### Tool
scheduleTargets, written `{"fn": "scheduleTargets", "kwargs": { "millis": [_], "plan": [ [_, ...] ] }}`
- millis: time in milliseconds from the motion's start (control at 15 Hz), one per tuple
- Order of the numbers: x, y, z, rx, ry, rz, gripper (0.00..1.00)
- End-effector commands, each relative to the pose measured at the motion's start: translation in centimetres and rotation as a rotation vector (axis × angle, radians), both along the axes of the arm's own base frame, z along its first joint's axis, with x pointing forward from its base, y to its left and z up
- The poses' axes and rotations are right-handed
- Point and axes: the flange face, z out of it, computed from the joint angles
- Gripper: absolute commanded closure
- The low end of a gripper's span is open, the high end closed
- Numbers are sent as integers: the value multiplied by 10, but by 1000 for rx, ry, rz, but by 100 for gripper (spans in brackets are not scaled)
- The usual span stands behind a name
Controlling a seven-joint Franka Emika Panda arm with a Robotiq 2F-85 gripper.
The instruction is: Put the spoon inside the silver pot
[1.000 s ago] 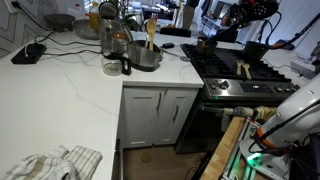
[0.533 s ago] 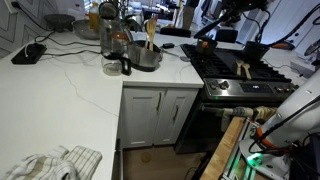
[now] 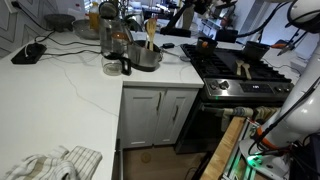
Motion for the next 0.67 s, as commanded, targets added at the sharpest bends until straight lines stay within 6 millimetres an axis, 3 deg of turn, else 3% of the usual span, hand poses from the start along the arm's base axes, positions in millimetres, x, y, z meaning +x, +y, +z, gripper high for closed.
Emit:
{"fn": "scheduleTargets", "kwargs": {
  "millis": [0, 200, 600],
  "plan": [
    [44, -5, -25, 14, 61, -113, 95],
    [65, -4, -48, 67, 83, -142, 95],
    [81, 4, -84, 114, 241, -134, 95]
  ]
}}
